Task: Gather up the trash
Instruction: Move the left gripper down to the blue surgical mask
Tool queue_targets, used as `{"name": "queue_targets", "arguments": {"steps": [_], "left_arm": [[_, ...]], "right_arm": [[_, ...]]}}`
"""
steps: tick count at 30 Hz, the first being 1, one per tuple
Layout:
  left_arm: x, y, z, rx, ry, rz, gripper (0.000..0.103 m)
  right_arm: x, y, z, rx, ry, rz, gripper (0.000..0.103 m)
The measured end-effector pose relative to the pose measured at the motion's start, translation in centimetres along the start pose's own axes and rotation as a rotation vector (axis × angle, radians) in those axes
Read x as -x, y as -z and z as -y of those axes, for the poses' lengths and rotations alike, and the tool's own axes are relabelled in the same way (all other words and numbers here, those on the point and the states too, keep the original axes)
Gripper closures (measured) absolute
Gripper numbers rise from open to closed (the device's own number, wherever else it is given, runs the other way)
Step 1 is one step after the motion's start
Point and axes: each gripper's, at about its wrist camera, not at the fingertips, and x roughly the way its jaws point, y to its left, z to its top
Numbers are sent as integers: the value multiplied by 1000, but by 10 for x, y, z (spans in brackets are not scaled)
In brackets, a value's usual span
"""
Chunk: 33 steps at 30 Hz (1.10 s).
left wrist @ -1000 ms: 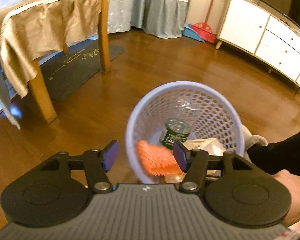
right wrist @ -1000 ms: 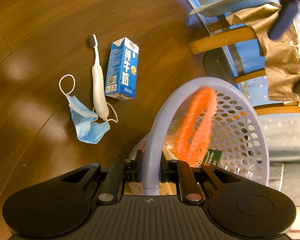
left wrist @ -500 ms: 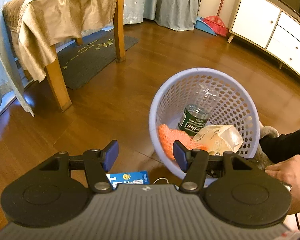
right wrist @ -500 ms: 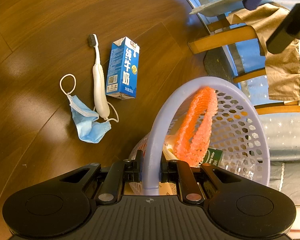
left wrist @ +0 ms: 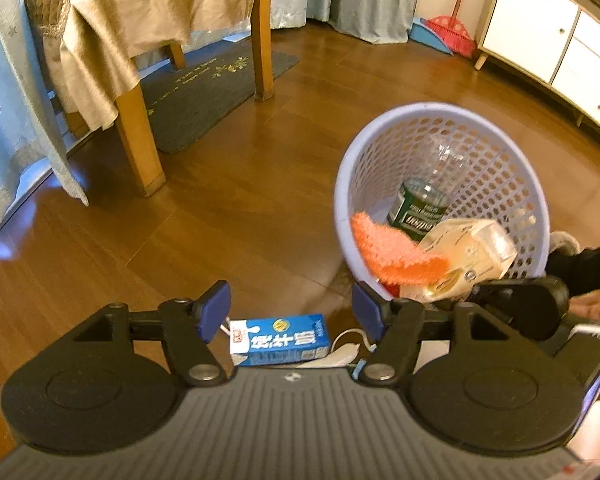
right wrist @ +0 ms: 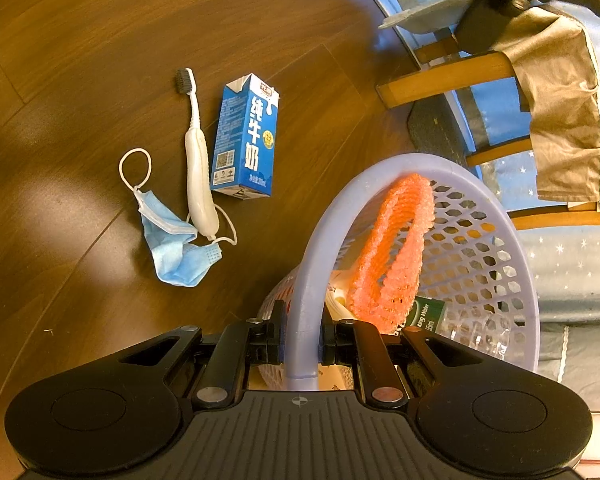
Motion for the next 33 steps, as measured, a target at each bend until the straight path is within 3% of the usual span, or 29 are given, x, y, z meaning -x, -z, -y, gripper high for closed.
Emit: {"name": "queue_targets", "arguments": {"steps": [18,33], "left_arm": [[-15,37,-11,-66,-14,-72,30],[-58,87,8,-169,91,-145,27]], "right_arm": [[0,1,0,3,2,1,93],[-7,6,-2,22,31,0,93]]}}
